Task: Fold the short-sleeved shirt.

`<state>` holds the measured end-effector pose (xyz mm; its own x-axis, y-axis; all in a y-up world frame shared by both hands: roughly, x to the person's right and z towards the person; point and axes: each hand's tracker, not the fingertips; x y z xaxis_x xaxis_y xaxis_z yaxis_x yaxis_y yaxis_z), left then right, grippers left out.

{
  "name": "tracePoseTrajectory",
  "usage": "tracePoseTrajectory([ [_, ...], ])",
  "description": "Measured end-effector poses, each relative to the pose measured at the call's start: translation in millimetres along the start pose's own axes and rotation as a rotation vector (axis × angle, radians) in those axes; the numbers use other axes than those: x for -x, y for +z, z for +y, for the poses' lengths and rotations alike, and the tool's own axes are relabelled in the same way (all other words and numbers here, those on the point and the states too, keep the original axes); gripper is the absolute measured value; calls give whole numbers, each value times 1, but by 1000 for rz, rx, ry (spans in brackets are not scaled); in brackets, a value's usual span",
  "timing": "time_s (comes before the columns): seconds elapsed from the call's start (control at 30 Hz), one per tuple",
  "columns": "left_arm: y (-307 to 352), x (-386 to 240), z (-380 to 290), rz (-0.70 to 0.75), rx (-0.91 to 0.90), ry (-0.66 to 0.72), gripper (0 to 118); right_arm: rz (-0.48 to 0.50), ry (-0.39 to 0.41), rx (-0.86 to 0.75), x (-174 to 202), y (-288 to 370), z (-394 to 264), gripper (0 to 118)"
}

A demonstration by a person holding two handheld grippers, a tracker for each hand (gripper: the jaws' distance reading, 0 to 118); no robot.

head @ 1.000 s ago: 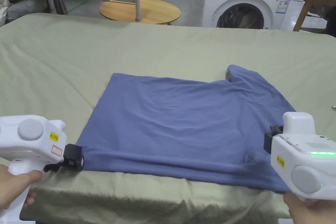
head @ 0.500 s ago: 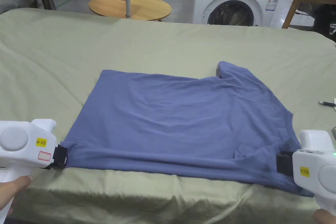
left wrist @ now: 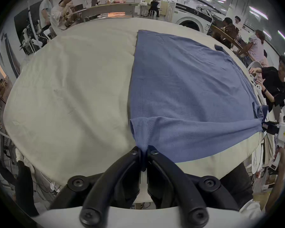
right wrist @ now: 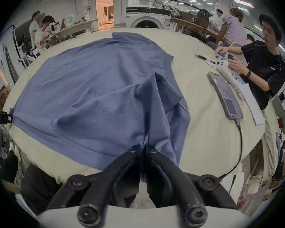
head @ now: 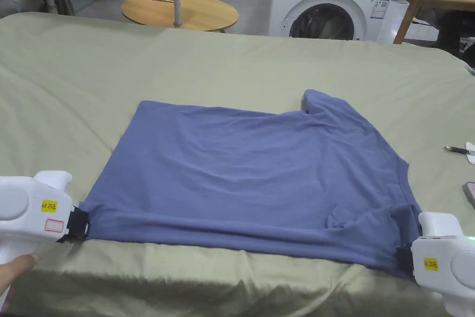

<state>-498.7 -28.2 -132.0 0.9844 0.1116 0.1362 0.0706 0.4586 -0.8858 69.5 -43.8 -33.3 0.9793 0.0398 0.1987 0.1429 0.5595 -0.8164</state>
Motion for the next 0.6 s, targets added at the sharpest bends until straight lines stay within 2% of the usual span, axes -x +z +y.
tracePoseTrajectory([
  [0.07, 4, 0, 0, -5, -14, 2, 0, -9, 20, -14, 1, 6, -1, 2],
  [0.27, 28, -1, 8, -54, -126, 24, 0, 19, 13, -155, -2, 39, 10, 0],
  [0.4, 42, -2, 36, -112, -217, 37, 0, 38, -23, -227, -8, 49, 42, 0],
  [0.6, 34, 2, 87, -124, -257, 72, 0, 33, -56, -280, -9, 36, 95, 0],
])
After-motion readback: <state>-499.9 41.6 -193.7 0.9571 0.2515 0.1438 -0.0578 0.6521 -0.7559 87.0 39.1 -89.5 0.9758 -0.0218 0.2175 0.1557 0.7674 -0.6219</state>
